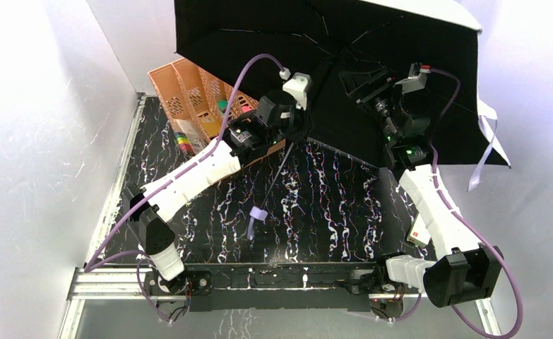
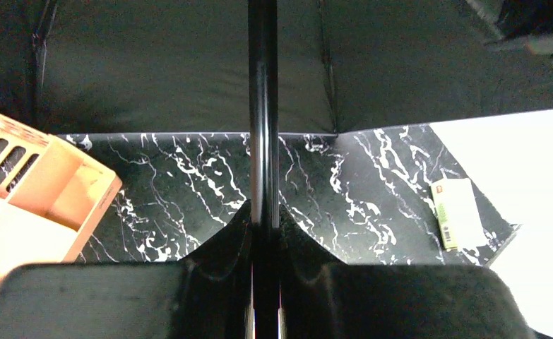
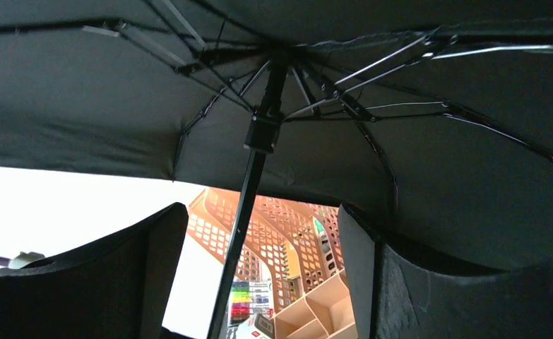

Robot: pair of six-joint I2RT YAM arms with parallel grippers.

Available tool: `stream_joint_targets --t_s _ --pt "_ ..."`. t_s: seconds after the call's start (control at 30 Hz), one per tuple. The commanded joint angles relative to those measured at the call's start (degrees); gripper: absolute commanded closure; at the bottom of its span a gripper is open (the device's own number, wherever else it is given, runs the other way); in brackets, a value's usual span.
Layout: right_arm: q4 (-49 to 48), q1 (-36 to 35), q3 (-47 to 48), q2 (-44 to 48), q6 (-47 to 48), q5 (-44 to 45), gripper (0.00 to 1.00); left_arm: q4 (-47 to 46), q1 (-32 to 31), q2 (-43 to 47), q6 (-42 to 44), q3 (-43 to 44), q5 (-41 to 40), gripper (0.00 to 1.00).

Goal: Put away the umbrella

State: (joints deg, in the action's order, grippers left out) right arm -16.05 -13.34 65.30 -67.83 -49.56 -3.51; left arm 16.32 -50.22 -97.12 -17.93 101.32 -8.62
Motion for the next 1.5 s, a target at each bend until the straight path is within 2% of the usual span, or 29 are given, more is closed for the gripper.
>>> stream_joint_targets --t_s 0.0,0.23,0.63,0.93,1.13,1.47 --pt "-1.1 0.2 -1.4 1.2 -2.4 5.0 0.15 -1.4 -1.9 2.3 2.5 -3.1 -2.5 1.0" --pt "-1.3 0.3 -6.4 4.1 -1.6 5.6 0.14 -3.7 -3.9 2.9 2.3 -8.7 -3.4 1.0" --pt "-8.6 -0.4 -1.5 -3.2 1.7 -8.9 0.15 -5.3 -4.3 3.1 2.0 -10.6 -3.5 1.0" --pt "-10.5 -4.0 0.4 -4.6 3.4 -4.5 0.16 -5.4 -4.3 3.3 2.0 -10.6 -3.0 1.0" --pt "-11.2 -4.7 2.3 -6.1 3.6 1.3 0.19 -5.4 -4.3 3.5 1.8 -11.0 -2.5 1.0" --pt "-11.8 -4.9 7.9 -12.1 5.0 2.4 0.22 -5.3 -4.3 3.5 1.6 -11.1 -1.8 1.0"
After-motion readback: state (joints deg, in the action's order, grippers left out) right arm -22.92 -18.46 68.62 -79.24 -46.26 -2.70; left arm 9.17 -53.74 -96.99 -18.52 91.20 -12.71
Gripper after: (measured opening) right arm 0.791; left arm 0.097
